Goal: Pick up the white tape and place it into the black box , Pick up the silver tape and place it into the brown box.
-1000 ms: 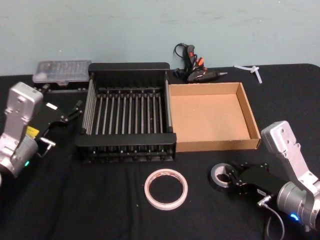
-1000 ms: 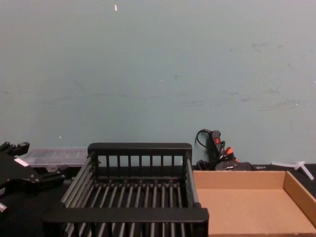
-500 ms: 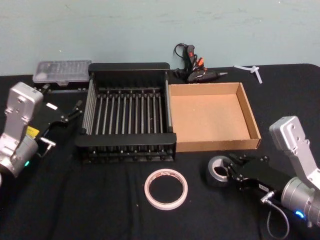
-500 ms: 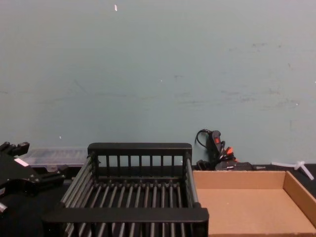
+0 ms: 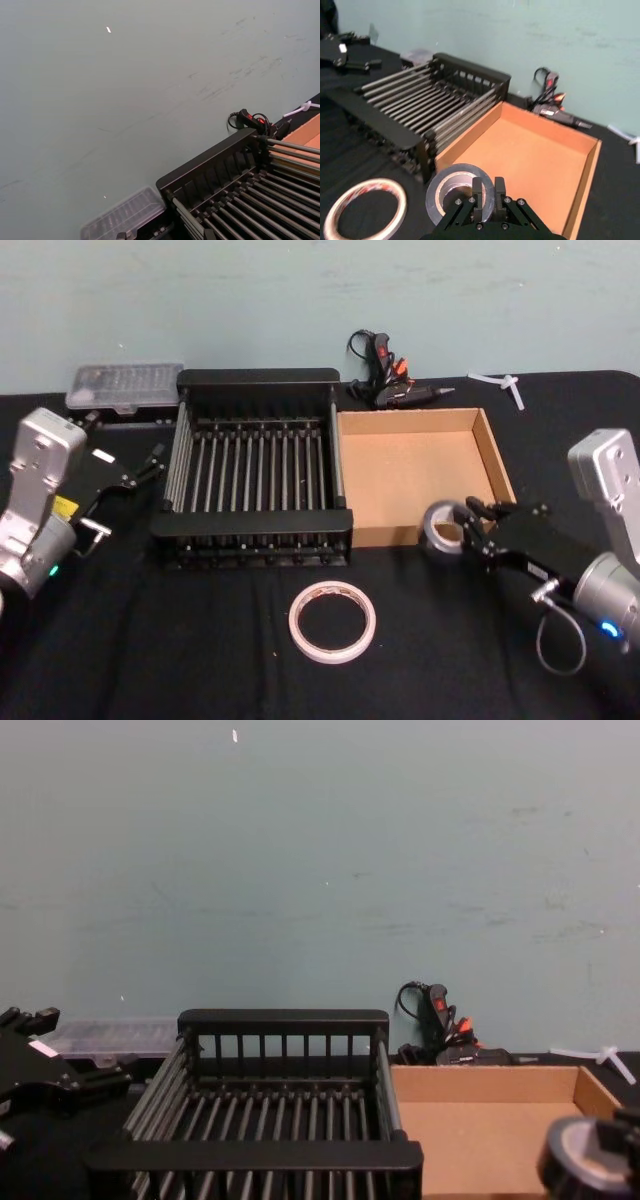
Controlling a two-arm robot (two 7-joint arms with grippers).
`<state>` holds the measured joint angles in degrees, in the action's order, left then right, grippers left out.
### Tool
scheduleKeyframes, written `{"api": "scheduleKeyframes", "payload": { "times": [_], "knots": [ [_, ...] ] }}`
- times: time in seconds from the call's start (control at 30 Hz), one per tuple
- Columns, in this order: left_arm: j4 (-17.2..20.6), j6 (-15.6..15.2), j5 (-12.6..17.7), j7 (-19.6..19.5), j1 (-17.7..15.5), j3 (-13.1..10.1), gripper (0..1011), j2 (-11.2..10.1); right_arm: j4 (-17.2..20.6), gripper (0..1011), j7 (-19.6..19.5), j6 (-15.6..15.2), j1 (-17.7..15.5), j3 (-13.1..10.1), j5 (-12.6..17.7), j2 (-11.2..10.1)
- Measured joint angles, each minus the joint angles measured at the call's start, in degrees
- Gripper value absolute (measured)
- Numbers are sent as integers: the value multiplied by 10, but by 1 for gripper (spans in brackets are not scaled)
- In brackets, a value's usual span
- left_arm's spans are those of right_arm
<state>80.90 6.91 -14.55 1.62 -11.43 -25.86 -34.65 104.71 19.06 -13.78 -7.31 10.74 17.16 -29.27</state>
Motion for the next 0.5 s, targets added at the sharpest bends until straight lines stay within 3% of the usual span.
{"api": "scheduleKeyframes", "payload": {
  "times": [0.5],
  "knots": [
    [0,0,0,0,0,0,1001,0,-63,148,-23,7,98,16,-22,33]
  ]
}}
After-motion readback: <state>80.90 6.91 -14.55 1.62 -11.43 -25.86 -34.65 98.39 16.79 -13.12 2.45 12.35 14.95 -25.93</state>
